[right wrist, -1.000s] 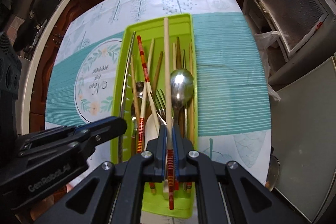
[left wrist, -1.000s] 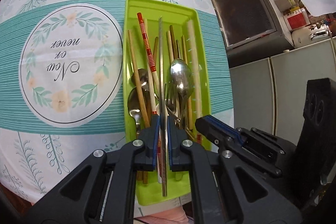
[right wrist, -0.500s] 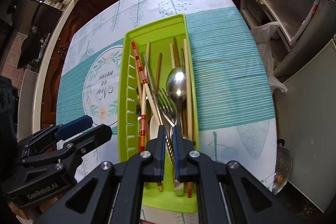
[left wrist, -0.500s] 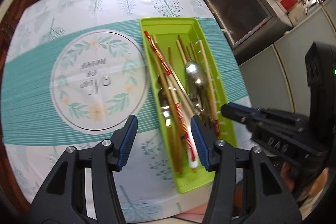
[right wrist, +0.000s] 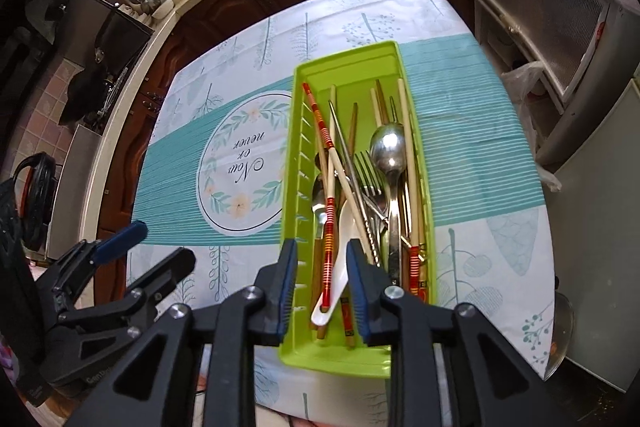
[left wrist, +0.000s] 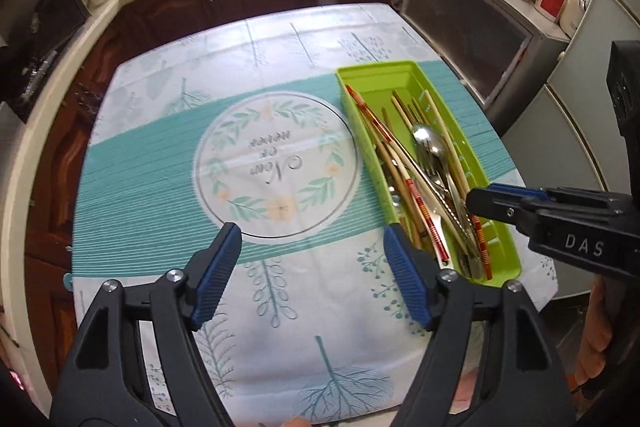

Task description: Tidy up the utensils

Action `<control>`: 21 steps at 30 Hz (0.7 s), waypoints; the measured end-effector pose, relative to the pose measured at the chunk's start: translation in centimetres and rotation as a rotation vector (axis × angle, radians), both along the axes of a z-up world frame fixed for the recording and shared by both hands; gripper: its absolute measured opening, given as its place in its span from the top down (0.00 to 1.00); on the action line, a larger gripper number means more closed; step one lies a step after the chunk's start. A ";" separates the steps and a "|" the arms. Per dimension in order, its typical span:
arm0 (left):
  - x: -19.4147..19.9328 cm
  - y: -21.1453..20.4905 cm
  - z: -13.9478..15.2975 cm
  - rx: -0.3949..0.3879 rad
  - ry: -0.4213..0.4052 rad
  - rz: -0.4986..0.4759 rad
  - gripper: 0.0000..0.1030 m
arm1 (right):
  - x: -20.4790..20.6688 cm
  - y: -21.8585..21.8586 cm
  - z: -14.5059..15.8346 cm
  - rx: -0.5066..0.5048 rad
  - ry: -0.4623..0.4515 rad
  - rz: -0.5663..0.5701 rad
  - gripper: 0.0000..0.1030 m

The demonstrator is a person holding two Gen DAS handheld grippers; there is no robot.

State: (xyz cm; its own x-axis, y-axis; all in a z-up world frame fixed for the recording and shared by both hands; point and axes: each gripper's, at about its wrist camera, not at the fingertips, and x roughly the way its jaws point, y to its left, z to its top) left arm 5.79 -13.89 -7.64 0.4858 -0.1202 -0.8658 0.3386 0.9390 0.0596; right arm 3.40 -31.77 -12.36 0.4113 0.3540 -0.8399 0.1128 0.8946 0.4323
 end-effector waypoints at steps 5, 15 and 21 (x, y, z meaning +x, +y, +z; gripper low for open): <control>-1.3 1.8 1.7 0.009 -0.081 0.088 0.25 | -1.8 1.7 1.6 -0.040 -0.071 -0.021 0.72; -4.7 4.6 5.7 -0.016 -0.259 0.203 0.19 | -4.5 4.6 5.1 -0.109 -0.202 -0.020 0.61; -6.5 5.7 7.1 -0.035 -0.306 0.210 0.19 | -5.4 6.0 7.0 -0.137 -0.270 -0.005 0.56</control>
